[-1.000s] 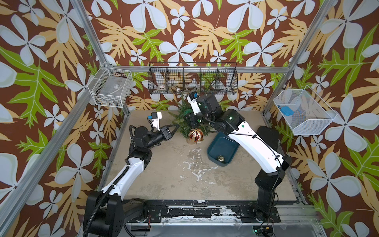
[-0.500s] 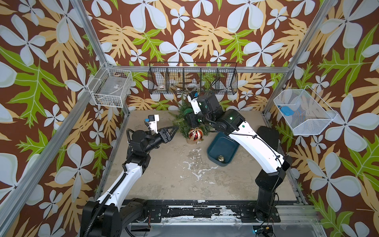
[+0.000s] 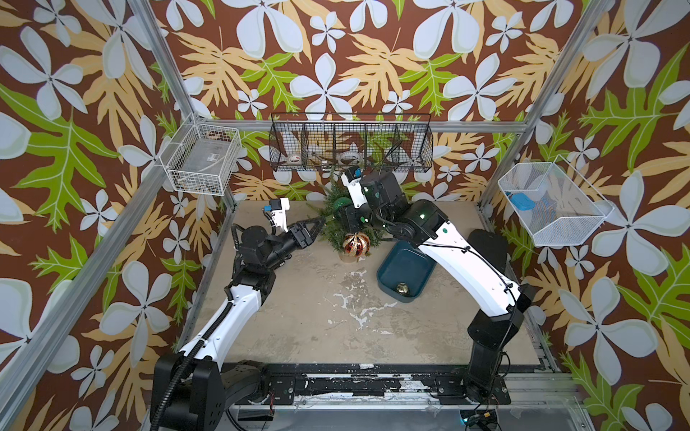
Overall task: Decorate the small christmas tree with ornaments
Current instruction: Hang an ornament on the christmas tree.
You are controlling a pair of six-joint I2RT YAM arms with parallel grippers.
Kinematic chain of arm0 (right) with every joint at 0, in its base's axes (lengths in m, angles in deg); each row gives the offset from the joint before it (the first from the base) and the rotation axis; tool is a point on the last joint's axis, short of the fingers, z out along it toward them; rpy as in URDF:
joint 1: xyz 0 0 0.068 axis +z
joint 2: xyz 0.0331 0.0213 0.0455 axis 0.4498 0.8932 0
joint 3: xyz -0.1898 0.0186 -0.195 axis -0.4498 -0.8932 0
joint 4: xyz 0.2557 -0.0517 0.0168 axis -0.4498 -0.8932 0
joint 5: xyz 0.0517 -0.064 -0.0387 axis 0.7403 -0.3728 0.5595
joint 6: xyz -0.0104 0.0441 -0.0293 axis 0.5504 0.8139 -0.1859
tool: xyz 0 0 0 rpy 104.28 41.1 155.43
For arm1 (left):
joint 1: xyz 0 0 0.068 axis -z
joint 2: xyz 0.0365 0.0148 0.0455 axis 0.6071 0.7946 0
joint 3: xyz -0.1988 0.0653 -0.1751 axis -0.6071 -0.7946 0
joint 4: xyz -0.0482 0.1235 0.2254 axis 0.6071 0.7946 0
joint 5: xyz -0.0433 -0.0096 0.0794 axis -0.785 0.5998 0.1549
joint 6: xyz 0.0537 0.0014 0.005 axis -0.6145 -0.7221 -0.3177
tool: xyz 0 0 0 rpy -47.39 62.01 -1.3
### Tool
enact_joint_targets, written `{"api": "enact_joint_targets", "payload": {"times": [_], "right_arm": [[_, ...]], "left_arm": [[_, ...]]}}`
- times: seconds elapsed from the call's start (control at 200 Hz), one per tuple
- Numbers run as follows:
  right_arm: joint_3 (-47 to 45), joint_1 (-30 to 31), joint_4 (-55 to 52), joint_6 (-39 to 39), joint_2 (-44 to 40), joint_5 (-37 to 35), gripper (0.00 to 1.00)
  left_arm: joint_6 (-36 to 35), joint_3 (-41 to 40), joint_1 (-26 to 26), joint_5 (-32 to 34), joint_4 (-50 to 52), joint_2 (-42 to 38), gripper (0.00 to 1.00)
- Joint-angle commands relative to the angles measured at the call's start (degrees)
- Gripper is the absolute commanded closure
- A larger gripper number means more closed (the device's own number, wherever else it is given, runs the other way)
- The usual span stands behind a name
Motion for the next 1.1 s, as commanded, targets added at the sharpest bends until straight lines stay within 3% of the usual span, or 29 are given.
{"api": "enact_joint_targets", "payload": {"times": [0.0, 0.41, 0.656, 0.806, 1.096], "right_arm": [[0.09, 0.04, 1.55, 0.51, -0.38, 0.11, 0.45], [-1.01, 0.07, 2.31, 0.58, -0.83, -0.29, 0.45], [-1.91, 0.00, 2.77, 0.56, -1.38, -0.01, 0.45], [-3.37, 0.07, 3.44, 0.58, -2.41, 0.39, 0.44], [-5.26, 0.06, 5.44, 0.93, -4.48, 4.10, 0.37]], "left_arm": [[0.84, 0.31, -0.08, -1.33, -2.88, 0.13, 0.56], [1.45, 0.41, 1.21, -1.86, -4.29, 1.58, 0.66], [1.47, 0.13, 1.23, -1.37, -4.66, 1.31, 0.88], [1.21, 0.65, 1.21, -1.50, -4.48, 1.36, 0.96], [0.16, 1.49, 1.22, -1.58, -3.49, 1.36, 1.00]]}}
